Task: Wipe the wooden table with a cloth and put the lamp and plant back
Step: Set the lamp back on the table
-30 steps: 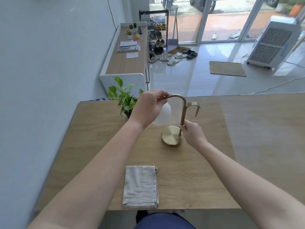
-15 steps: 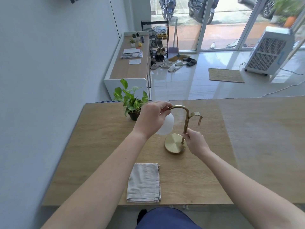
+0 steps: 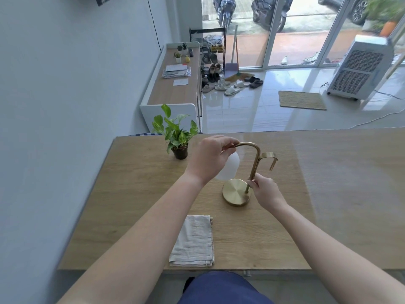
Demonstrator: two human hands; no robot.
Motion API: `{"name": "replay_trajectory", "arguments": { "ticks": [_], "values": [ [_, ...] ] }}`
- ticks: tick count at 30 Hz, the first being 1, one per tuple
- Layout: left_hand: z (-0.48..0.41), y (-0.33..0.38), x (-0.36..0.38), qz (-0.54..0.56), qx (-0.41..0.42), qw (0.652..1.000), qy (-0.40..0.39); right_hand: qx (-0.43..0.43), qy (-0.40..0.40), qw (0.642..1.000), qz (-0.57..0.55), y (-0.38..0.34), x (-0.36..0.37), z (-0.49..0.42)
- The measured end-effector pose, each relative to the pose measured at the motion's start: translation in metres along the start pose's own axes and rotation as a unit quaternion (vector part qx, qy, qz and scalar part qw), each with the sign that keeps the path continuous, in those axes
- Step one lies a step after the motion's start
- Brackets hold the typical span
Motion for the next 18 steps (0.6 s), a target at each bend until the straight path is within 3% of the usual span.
{"name": "replay_trajectory", "arguments": {
  "ticks": [18],
  "values": [
    [0.003,0.0015,-0.0015,0.007,-0.011,1.0,0.013,0.006,-0.012,1.0,0.004,0.0023,0.0024,-0.0057]
  ]
}}
Point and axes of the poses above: each hand's wrist, its own z-axis away from the middle knuckle, its own x-axis out of the palm, y = z × x, the point moved 10 cm from there along -z, towards the middle knuckle, and after that the axes turned 7 degrees about y, right-handed, at the moved point
